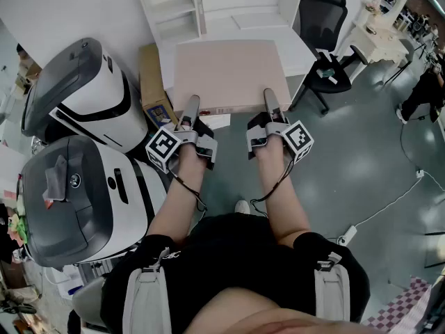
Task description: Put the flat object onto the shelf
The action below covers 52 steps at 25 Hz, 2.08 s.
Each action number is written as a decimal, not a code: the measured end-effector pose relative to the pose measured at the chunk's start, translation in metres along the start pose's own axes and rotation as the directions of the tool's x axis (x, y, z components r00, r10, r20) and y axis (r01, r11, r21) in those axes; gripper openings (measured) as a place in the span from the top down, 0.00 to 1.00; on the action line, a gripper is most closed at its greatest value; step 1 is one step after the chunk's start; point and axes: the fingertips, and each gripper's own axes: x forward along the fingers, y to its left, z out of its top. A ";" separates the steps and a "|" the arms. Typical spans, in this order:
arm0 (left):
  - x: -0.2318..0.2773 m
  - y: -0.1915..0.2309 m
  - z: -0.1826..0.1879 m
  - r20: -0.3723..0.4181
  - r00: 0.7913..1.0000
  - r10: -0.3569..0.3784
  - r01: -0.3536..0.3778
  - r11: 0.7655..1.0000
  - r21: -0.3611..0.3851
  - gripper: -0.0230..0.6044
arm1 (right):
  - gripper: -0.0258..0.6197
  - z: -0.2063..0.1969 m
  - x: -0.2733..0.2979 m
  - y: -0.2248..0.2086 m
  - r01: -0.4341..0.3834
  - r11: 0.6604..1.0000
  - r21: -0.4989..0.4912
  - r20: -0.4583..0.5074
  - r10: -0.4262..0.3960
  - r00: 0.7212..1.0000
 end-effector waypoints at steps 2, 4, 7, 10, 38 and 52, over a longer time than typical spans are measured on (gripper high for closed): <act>-0.001 0.001 -0.002 -0.002 1.000 0.005 -0.005 1.000 -0.004 0.51 | 0.52 0.001 -0.002 -0.001 0.003 1.000 -0.005 0.005 -0.003 1.000; 0.000 0.001 -0.003 -0.005 1.000 0.007 -0.007 1.000 -0.004 0.51 | 0.52 0.002 -0.002 -0.002 0.004 1.000 -0.004 0.006 -0.004 1.000; 0.002 0.003 -0.003 -0.007 1.000 0.003 -0.003 1.000 0.001 0.51 | 0.52 0.003 -0.001 -0.004 -0.008 1.000 0.010 0.019 0.008 1.000; 0.004 0.008 -0.003 -0.008 1.000 0.006 -0.006 1.000 -0.001 0.51 | 0.52 0.004 0.000 -0.009 -0.006 1.000 0.011 0.031 0.006 1.000; 0.081 0.027 -0.073 0.026 0.998 0.051 -0.051 0.999 0.010 0.51 | 0.51 0.100 0.038 -0.047 0.026 0.999 0.022 -0.044 -0.025 0.999; 0.156 0.039 -0.066 0.010 1.000 0.006 -0.006 1.000 0.016 0.51 | 0.51 0.131 0.100 -0.060 0.013 1.000 0.004 -0.034 -0.013 0.999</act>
